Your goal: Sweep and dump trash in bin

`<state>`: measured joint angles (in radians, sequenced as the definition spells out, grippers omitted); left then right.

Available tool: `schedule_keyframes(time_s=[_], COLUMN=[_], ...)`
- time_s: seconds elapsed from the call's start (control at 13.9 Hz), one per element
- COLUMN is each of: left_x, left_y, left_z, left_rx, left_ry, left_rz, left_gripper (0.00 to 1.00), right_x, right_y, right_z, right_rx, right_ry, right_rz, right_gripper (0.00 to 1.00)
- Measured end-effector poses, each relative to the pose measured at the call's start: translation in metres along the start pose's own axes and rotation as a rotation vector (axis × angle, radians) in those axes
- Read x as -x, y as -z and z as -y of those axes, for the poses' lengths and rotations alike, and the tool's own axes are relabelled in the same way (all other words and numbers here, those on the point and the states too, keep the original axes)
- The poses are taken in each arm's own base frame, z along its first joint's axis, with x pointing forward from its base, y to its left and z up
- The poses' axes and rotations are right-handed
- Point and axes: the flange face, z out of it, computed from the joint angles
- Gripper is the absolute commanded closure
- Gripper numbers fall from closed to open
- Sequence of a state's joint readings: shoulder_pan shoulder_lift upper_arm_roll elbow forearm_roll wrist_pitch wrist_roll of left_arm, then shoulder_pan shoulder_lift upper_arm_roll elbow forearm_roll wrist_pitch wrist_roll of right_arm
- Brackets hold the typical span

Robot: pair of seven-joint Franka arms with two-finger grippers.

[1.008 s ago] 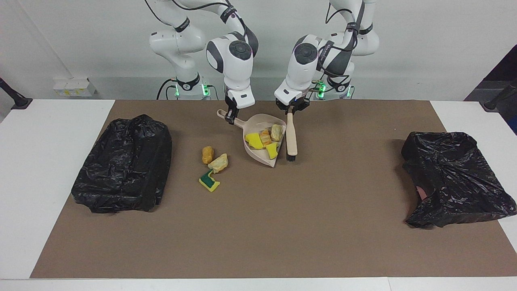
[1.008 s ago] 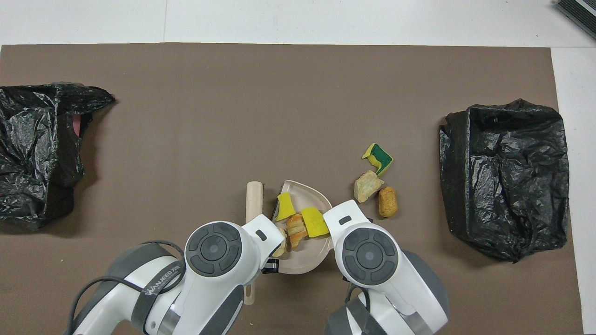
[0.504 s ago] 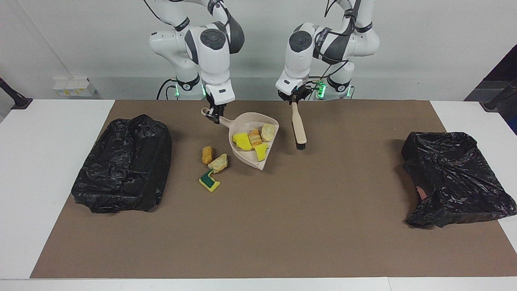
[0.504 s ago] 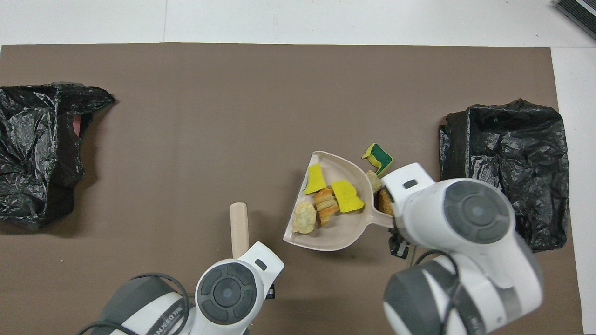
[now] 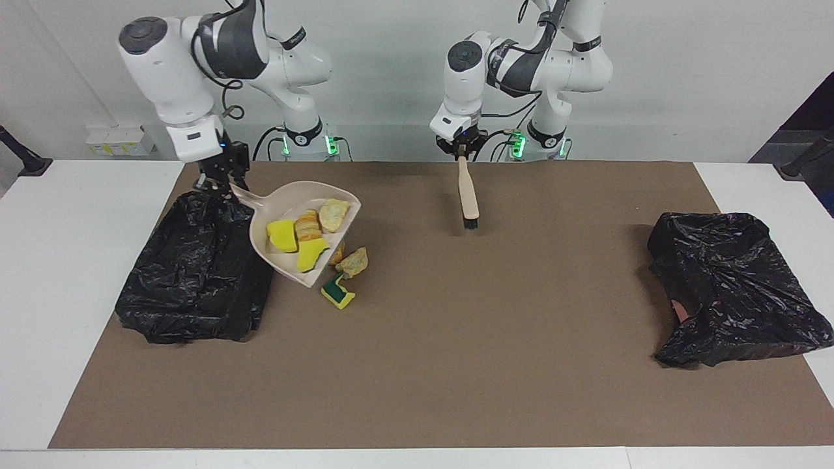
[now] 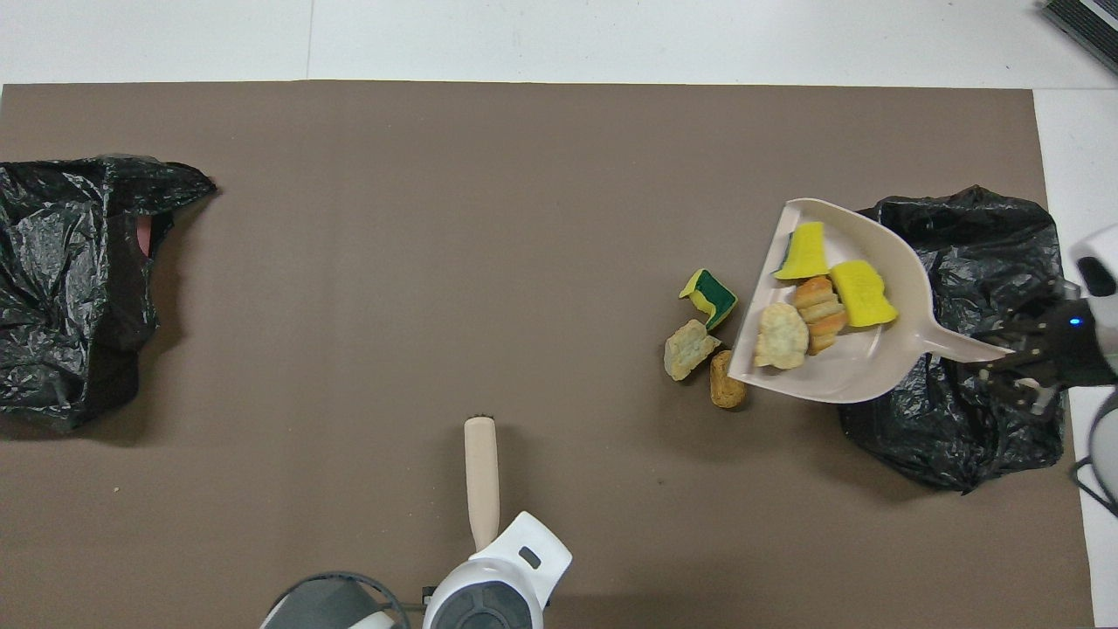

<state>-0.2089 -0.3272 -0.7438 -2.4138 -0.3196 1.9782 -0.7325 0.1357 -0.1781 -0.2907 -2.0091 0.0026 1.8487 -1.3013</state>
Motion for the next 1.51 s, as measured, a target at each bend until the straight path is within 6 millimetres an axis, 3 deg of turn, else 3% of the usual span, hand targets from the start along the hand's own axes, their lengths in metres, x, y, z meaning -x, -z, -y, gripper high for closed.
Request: schedule_keyframes(time_s=[0.14,0.29,0.5,0.72,0.79,1.01,1.15,1.3,1.51], left_x=[0.021,0.032,0.031,0.030,0.030,0.028,0.013,-0.021,-0.084], left_y=[-0.020,-0.038,-0.048,-0.047,-0.047,-0.047,-0.037,-0.016,0.019], left_z=[-0.015,-0.019,-0.014,-0.015,-0.015,-0.014,-0.005,0.015,0.065], left_rx=[0.024,0.044,0.050,0.055,0.055,0.058,0.083,0.140,0.136], left_ry=[0.024,0.038,0.051,0.049,0.039,-0.049,-0.085,-0.104,-0.113], left_rz=[-0.001,-0.004,-0.010,-0.013,-0.013,-0.013,-0.017,-0.027,-0.105], left_gripper=[1.00,1.00,0.97,0.16,0.00,0.00,0.00,0.00,0.00], right_x=[0.061,0.106,0.129,0.124,0.116,0.083,0.073,0.064,0.049], right_y=[0.008,0.016,0.023,0.022,0.021,0.017,0.011,0.009,0.010], right_z=[-0.020,-0.031,-0.039,-0.042,-0.043,-0.043,-0.042,-0.041,-0.039], right_rx=[0.024,0.051,0.083,0.079,0.084,0.097,0.088,0.081,0.086], right_ry=[0.011,0.042,0.139,0.276,0.319,0.424,0.471,0.536,0.605], right_rz=[0.039,0.110,0.235,0.367,0.414,0.515,0.574,0.630,0.700], right_gripper=[1.00,1.00,1.00,1.00,1.00,1.00,1.00,1.00,1.00])
